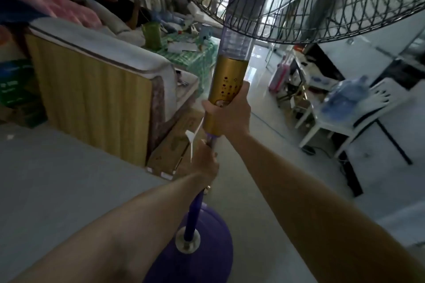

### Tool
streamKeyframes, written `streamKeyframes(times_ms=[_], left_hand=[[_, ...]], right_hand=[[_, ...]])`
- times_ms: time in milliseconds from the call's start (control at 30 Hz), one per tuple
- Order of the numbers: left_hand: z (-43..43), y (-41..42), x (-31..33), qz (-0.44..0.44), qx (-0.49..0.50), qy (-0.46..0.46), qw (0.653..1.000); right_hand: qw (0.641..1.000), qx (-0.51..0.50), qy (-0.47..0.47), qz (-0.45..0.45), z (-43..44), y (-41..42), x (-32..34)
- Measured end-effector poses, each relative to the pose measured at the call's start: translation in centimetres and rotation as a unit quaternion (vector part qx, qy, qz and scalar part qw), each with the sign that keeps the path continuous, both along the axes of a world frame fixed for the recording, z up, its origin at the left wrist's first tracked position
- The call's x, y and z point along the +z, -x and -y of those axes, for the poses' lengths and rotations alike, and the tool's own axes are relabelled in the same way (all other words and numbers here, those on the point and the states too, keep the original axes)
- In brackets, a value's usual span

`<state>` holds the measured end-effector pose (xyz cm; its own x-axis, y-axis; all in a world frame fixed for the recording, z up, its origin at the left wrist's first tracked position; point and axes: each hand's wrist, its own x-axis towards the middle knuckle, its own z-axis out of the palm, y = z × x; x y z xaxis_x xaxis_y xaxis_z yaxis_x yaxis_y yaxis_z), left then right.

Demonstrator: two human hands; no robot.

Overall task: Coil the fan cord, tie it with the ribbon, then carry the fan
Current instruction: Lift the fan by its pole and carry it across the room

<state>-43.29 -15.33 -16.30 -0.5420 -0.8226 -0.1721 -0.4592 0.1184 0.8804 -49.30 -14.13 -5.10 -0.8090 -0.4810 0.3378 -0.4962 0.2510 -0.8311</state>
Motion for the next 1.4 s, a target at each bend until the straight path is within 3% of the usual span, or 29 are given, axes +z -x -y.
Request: streamKeyframes(times_ms=[67,433,700,1000,1400], left_hand=[[-1.6,3.1,0.3,0.003,-0.012,-0.041,0.999],[-9.2,19.3,-0.1,0.031,-0.185,0.028,0.982],[-12.6,32.2,0.3,0.049,-0.303,0.057,0.95],[-18.7,44.9,-0.5,0.028,-0.352,0.074,0.933],[-28.7,62.0,-0.4,0.026,-0.359,0.058,0.931]], right_hand=[[1.0,-0.017,0.004,-0.01,-2.0,3.0,-0.1],[0.987,-0.157,0.015,-0.026,-10.6,18.5,-0.4],[0.966,-0.254,0.036,-0.043,-15.4,30.8,-0.3],[0.947,-0.317,0.042,-0.04,-23.0,42.9,-0.8],[0.952,-0.304,0.027,-0.019,-33.0,60.3,-0.9]])
